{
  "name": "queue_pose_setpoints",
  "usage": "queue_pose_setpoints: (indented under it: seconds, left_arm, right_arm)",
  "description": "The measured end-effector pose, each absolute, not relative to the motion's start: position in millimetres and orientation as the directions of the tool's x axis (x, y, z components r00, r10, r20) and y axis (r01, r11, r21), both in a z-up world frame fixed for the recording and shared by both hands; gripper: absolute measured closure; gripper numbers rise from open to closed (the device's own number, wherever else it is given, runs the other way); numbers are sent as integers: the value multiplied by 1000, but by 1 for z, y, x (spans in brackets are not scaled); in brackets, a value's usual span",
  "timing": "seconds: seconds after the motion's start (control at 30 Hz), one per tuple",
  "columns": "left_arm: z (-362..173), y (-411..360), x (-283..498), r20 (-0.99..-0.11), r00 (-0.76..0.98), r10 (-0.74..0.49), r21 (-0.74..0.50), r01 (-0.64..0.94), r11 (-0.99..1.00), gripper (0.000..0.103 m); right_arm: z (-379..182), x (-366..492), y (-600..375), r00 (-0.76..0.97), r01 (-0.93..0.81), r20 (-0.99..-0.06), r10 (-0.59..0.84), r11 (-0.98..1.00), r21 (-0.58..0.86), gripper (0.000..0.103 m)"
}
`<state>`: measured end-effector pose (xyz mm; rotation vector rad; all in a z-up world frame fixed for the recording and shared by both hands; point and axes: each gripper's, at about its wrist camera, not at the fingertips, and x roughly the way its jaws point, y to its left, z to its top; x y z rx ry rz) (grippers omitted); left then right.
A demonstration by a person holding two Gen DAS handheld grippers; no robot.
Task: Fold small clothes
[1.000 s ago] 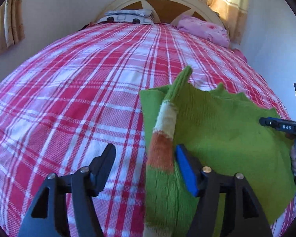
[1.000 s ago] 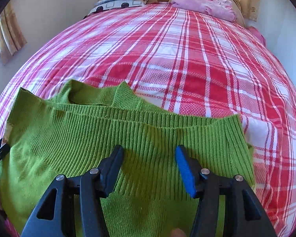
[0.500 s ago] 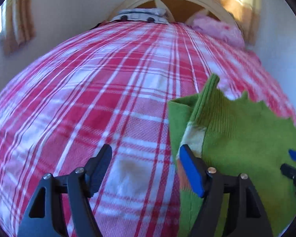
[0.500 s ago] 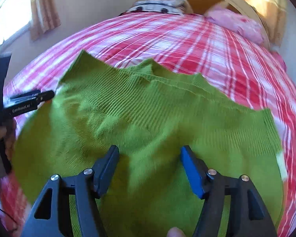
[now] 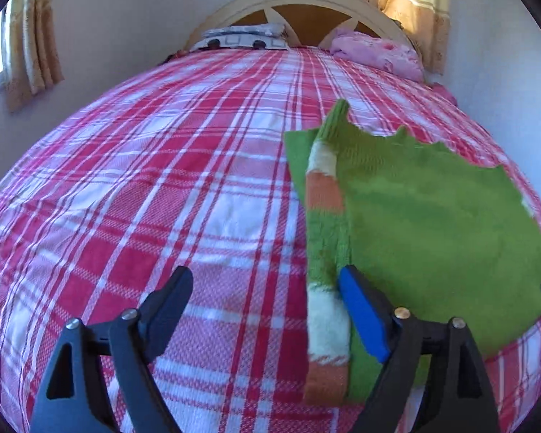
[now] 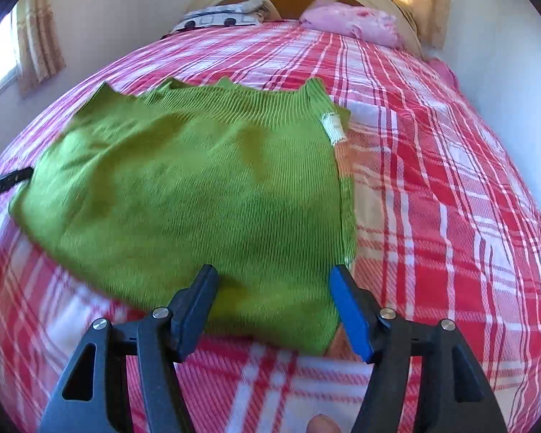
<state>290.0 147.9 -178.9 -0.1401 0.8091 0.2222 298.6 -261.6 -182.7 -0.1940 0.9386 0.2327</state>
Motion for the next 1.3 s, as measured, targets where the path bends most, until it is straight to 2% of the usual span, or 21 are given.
queue_pose_setpoints:
  seconds: [0.1, 0.2, 0.3, 0.4, 0.63, 1.0, 1.17, 1.3]
  left_arm:
    - [-181, 154, 289, -741, 656, 148, -55, -279, 959, 9]
    - [-185, 160, 287, -744, 653, 140, -77, -293, 953, 3]
    - [-186, 160, 286, -742, 654, 147, -77, -301, 950, 2]
    - [-187, 159, 284, -740, 656, 152, -74, -303, 950, 1]
    - [-191, 167, 281, -749, 654, 107, -129, -302, 944, 0]
    - [-190, 164, 275, -753, 650, 101, -121, -289, 950, 0]
    - [-190, 162, 270, -762, 640, 99, -103, -271, 957, 0]
    - [-187, 162, 263, -759, 646, 78, -114, -249, 962, 0]
  right_arm:
    - [-168, 295, -250, 591, -254, -804, 66, 961, -108, 38]
    - [-145, 291, -223, 644, -300, -756, 116, 948, -109, 37]
    - [-147, 293, -197, 633, -347, -760, 147, 932, -108, 37]
    - [-174, 303, -173, 566, -373, -812, 142, 923, -99, 37]
    - [-187, 298, -178, 533, -306, -839, 111, 949, -69, 37]
    - [-185, 282, -170, 543, -277, -839, 44, 952, -130, 37]
    - [-182, 276, -177, 555, -260, -829, 67, 961, -97, 37]
    - [-171, 266, -170, 585, -274, -810, 50, 952, -139, 37]
